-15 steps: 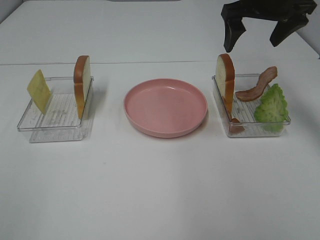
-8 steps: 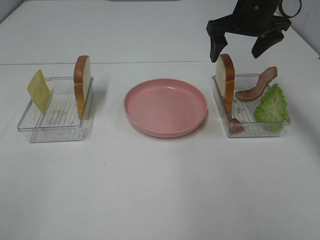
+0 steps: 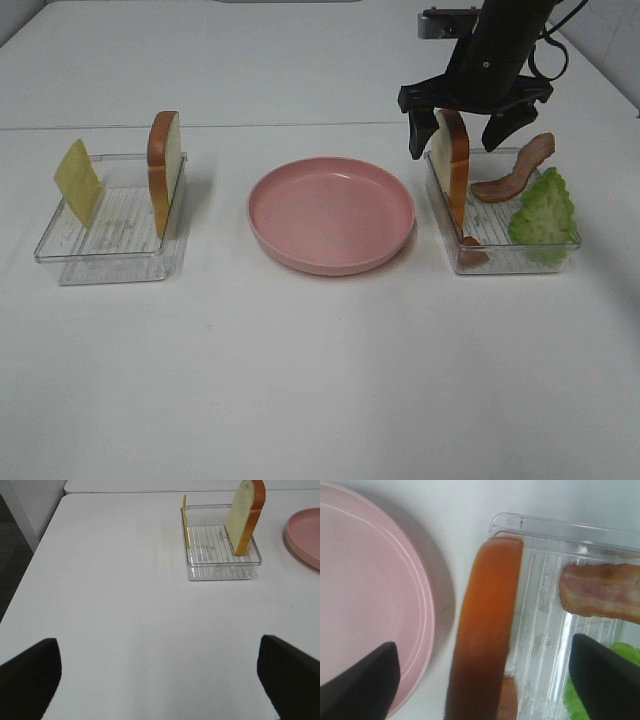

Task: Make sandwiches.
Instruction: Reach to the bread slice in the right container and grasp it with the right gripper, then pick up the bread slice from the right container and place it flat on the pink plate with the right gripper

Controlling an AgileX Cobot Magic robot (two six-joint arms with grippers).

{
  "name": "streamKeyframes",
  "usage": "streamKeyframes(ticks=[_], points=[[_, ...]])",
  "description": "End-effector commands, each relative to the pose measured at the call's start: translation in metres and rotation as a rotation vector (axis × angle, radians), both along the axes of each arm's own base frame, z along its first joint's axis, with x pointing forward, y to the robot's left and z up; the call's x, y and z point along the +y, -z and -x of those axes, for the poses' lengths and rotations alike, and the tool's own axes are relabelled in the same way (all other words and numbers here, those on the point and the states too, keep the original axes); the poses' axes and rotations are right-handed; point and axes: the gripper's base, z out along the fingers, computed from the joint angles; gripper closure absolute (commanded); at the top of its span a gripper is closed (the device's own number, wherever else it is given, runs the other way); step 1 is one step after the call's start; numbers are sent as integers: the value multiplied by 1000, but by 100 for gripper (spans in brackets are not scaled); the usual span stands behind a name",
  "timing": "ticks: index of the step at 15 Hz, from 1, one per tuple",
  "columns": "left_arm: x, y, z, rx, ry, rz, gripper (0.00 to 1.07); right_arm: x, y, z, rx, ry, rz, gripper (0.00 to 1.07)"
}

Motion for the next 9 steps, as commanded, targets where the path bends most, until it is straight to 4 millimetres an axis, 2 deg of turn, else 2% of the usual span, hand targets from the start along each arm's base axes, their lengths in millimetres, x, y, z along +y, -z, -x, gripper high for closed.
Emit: streamKeyframes(ticks=[1,2,3,4,6,9], points=[[0,0,2,-14,7,1,7,2,14,-3,15,1,3,41],[0,0,2,-14,7,1,7,2,14,-4,8,6,5,55],[0,0,2,-14,7,1,7,2,14,-5,-1,23,3,73],[0,0,2,-14,7,1,7,2,14,-5,-4,24,2,81],[0,0,2,-14,7,1,7,1,12,-5,-5,16,7,107],[0,0,2,-14,7,1,7,0,-4,-4,-50,6,12,107]])
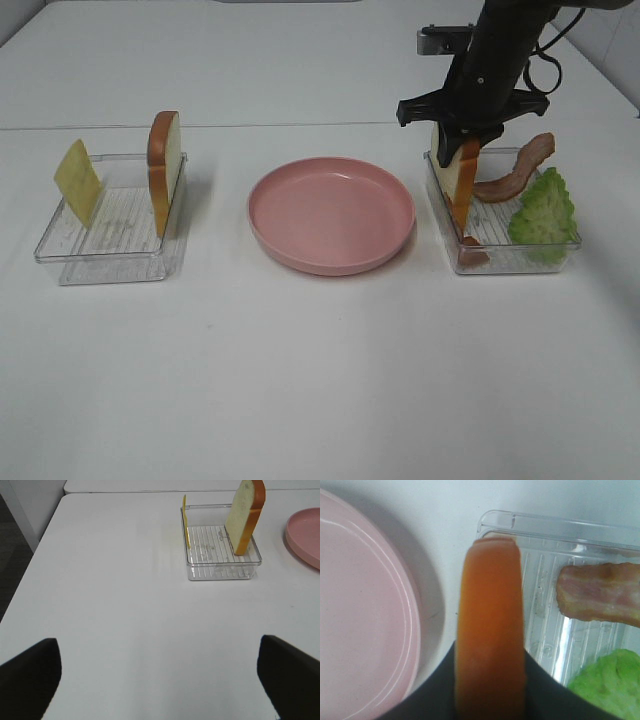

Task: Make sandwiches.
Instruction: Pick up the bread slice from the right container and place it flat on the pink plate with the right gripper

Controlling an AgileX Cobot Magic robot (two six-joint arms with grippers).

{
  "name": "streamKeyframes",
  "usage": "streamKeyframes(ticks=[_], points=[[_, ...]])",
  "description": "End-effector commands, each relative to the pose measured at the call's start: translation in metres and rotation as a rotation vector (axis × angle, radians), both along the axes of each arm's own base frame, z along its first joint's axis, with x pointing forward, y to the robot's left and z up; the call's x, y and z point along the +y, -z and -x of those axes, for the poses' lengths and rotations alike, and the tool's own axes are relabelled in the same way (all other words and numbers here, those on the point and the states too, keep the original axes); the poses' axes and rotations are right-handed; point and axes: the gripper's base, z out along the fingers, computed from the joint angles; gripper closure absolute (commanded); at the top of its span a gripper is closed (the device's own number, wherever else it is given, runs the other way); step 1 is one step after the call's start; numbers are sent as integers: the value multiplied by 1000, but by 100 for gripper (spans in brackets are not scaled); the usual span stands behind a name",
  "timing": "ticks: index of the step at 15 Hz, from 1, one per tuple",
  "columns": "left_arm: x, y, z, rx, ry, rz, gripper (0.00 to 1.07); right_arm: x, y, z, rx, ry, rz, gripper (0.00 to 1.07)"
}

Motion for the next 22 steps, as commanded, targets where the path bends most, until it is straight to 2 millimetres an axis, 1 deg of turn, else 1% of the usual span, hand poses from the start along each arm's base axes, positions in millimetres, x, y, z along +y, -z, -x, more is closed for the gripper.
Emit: streamKeyframes(ticks=[1,2,3,4,5,6,7,8,9,10,11,12,13,14,15,16,17,18,19,20,22], points=[[0,0,2,-14,7,1,7,-1,-39,5,-88,-14,-8,107],[0,0,2,-14,7,1,7,-1,-46,7,-96,-13,-10,107],[0,0,2,-14,7,1,7,-2,-60,11,-120,-13,-16,107],[0,0,2,-14,7,1,7,-3,-68,13,-135,-13,-20,107],[0,0,2,-14,7,1,7,-3,-103,24,-200,-5,-70,107],[0,0,2,-14,7,1,7,1,-117,30,-218,4,-136,107],[0,0,2,-14,7,1,7,3,-122,32,-220,8,-170,107],[0,0,2,-14,7,1,7,9,-128,35,-210,12,-261,107],[0,0,2,-14,7,1,7,13,-129,37,-196,4,-304,107],[0,0,2,-14,7,1,7,30,-125,41,-154,-57,-426,107],[0,0,2,-14,7,1,7,32,-124,41,-146,-71,-441,107],[0,0,2,-14,7,1,7,46,-118,43,-130,-108,-444,107],[0,0,2,-14,7,1,7,63,-106,44,-108,-143,-439,107],[0,0,2,-14,7,1,7,68,-100,44,-100,-150,-437,107],[0,0,2,-14,7,1,7,79,-88,43,-77,-164,-433,107],[0,0,2,-14,7,1,7,83,-83,43,-67,-169,-431,107],[0,0,2,-14,7,1,7,104,-56,43,-30,-207,-416,107],[0,0,2,-14,7,1,7,110,-45,42,-23,-226,-405,107],[0,0,2,-14,7,1,7,110,-41,41,-25,-226,-402,107],[0,0,2,-14,7,1,7,115,-26,37,-24,-228,-389,107],[0,0,2,-14,7,1,7,117,-17,35,-25,-223,-389,107]])
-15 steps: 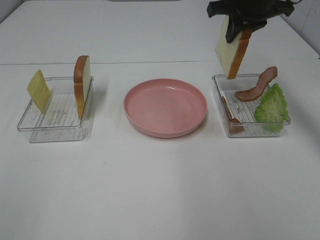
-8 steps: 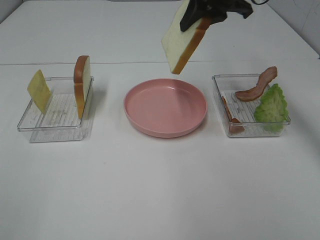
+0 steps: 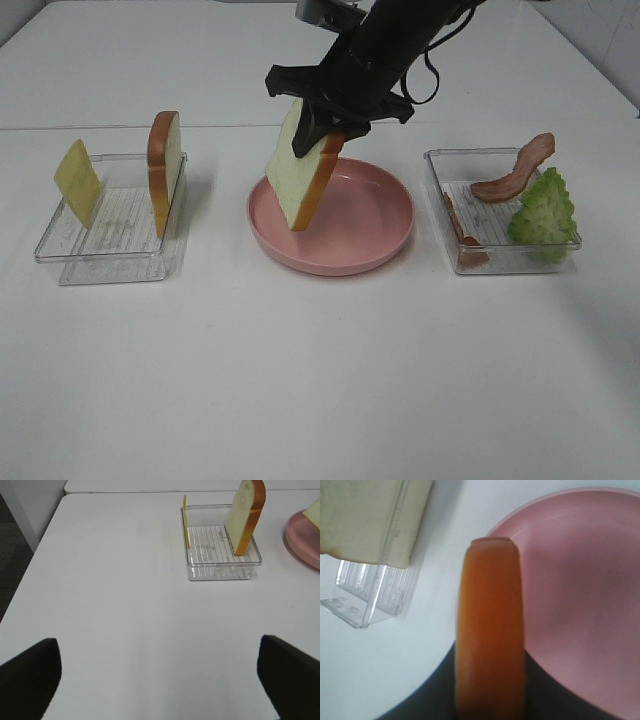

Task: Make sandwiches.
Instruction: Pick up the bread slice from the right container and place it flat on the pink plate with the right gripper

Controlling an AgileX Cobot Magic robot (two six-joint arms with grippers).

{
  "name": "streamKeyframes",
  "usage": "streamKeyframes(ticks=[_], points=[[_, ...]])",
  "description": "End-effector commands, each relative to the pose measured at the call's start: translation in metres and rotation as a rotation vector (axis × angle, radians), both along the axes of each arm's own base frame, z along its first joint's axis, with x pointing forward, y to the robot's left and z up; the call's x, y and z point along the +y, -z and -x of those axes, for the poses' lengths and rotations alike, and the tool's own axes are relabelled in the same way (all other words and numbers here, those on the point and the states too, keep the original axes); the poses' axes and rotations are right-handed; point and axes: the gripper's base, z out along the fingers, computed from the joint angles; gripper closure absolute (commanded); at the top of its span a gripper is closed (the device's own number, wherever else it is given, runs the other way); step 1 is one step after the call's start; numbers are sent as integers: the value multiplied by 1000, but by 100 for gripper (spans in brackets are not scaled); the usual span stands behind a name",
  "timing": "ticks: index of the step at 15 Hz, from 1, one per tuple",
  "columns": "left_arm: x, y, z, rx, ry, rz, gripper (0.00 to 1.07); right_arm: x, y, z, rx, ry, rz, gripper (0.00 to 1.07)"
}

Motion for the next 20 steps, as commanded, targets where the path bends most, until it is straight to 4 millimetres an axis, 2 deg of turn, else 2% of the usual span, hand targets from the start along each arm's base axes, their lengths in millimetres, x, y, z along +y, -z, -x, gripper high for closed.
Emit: streamKeyframes(ticks=[1,2,9,10,11,12,13,14,15,18,20], points=[[0,0,2,-14,7,1,7,3,15,-3,-5,-2,1,107],[0,0,2,-14,7,1,7,4,27,-6,3,5,7,107],[0,0,2,-14,7,1,7,2,52,-13,-21,-13,73,107],[0,0,2,-14,7,1,7,0,57,-13,-9,-19,100,100],[0,0,2,-14,7,1,7,0,59,-12,-6,-24,105,85],[0,0,2,-14,7,1,7,-1,59,-12,-10,-27,113,74],[0,0,2,-14,7,1,7,-2,59,-13,-19,-32,126,52],[0,0,2,-14,7,1,7,-5,59,-14,-42,-52,170,22],[0,0,2,-14,7,1,7,-5,60,-14,-45,-56,179,11],[0,0,2,-14,7,1,7,-7,56,-13,-52,-111,220,10],[0,0,2,-14,7,1,7,-7,37,-13,-112,-193,317,10]])
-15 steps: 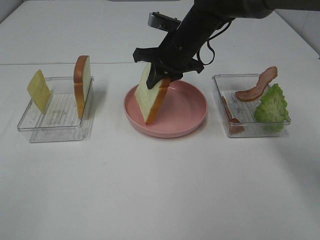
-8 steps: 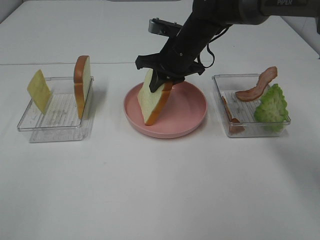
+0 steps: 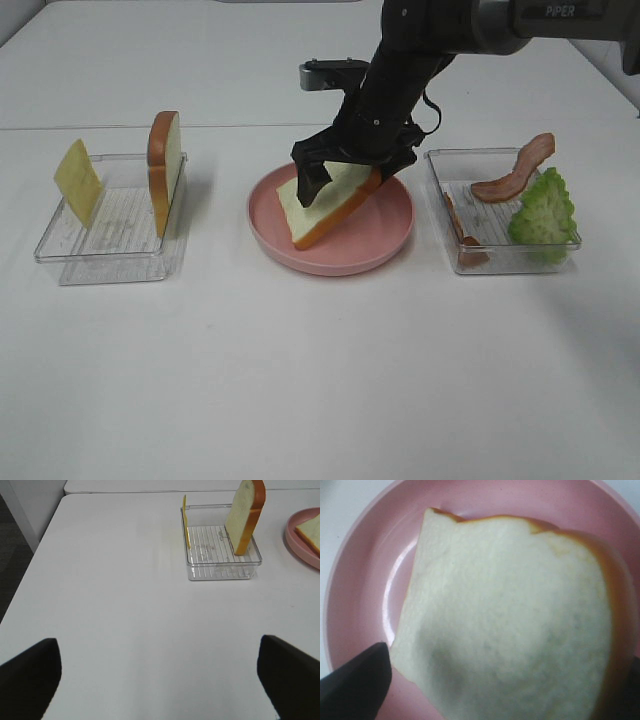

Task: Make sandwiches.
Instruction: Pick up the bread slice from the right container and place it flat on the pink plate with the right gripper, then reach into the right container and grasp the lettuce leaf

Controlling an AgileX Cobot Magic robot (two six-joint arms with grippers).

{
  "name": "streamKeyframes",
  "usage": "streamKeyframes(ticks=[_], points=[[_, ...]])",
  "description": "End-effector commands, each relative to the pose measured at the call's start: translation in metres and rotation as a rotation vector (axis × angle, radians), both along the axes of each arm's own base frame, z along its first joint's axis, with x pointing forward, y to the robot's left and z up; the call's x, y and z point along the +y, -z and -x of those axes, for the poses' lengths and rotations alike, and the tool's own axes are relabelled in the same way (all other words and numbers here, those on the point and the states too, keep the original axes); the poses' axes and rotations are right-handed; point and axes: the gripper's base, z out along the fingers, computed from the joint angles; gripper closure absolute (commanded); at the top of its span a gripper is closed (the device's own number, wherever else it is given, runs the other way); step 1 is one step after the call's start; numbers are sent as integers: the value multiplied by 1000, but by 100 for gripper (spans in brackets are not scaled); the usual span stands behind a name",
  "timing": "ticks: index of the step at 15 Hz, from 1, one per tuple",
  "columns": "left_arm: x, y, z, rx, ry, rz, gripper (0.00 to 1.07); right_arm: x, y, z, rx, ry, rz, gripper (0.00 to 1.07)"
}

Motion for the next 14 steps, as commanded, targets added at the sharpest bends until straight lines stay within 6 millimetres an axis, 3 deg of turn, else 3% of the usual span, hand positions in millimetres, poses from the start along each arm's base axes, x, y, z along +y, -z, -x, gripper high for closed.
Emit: streamKeyframes(ticks=[1,6,9,11,12,14], points=[[0,0,2,-14,7,1,7,2,-25,1,-58,-85,91,10],[0,0,2,-14,7,1,7,26,-63,6,-148,-170,207,10],[0,0,2,-14,7,1,7,20,-91,12,-138,-140,209,10],[0,0,2,-14,7,1,7,12,-123,23,-146,-118,213,10],[0,0,2,-14,7,1,7,1,-152,32,-198,-85,236,11],[0,0,2,-14,7,1,7,-12,-179,40,-249,-37,265,11]])
